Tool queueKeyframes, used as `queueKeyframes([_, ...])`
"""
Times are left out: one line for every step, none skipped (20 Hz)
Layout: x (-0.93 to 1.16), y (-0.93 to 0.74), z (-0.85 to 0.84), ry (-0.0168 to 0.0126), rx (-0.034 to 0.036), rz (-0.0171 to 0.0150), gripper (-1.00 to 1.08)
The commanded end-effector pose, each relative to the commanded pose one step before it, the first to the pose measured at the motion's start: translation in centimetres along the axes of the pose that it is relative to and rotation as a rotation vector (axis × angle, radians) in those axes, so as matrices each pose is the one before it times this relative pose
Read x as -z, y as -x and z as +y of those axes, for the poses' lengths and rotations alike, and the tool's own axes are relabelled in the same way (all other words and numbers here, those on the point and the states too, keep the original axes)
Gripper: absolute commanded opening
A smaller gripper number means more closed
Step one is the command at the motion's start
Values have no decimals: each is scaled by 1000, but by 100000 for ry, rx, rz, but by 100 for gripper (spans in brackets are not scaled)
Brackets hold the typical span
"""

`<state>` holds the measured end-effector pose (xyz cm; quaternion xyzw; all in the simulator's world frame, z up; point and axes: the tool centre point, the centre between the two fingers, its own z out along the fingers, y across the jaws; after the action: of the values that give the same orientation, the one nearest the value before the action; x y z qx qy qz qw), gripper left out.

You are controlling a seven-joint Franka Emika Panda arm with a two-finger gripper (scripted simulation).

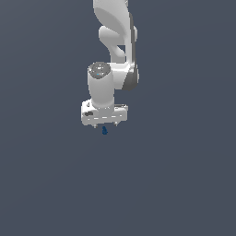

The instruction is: Pick up the object and move it to a goal position.

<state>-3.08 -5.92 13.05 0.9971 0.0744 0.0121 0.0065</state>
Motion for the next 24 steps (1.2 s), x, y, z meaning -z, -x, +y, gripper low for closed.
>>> queueKeyframes([-1179,1196,400,-444,3520,-685,100])
queueKeyframes([-393,415,114,-161,1163,-238,100])
queueKeyframes([-359,385,97,-152,1068,-216,100])
queueKeyframes([-325,355,82,-141,974,-194,100])
queueKeyframes([-292,323,67,-131,884,-174,100])
queueKeyframes([-259,292,57,-119,788,-154,100])
queueKeyframes([-228,258,46,-107,697,-135,100])
queueKeyframes([-196,225,37,-94,603,-116,100])
queueKeyframes([-165,191,29,-80,511,-97,100])
queueKeyframes([-135,156,22,-66,419,-79,100])
queueKeyframes([-104,123,18,-51,322,-60,100])
queueKeyframes([-74,87,11,-37,232,-43,100])
queueKeyframes([-44,54,9,-22,134,-25,100])
queueKeyframes([-18,13,-8,-11,67,-12,100])
queueKeyframes([65,-73,11,28,-364,-14,100])
queueKeyframes([-34,2,1,0,0,0,100])
queueKeyframes([-102,6,2,0,0,0,100])
queueKeyframes([-169,10,4,0,0,0,100])
queueKeyframes([-236,14,5,0,0,0,100])
queueKeyframes([-302,5,-28,-6,69,3,100])
queueKeyframes([-367,24,7,0,0,0,100])
queueKeyframes([-431,28,8,0,0,0,100])
queueKeyframes([-492,18,-25,-6,69,3,100])
queueKeyframes([-548,35,11,0,0,0,100])
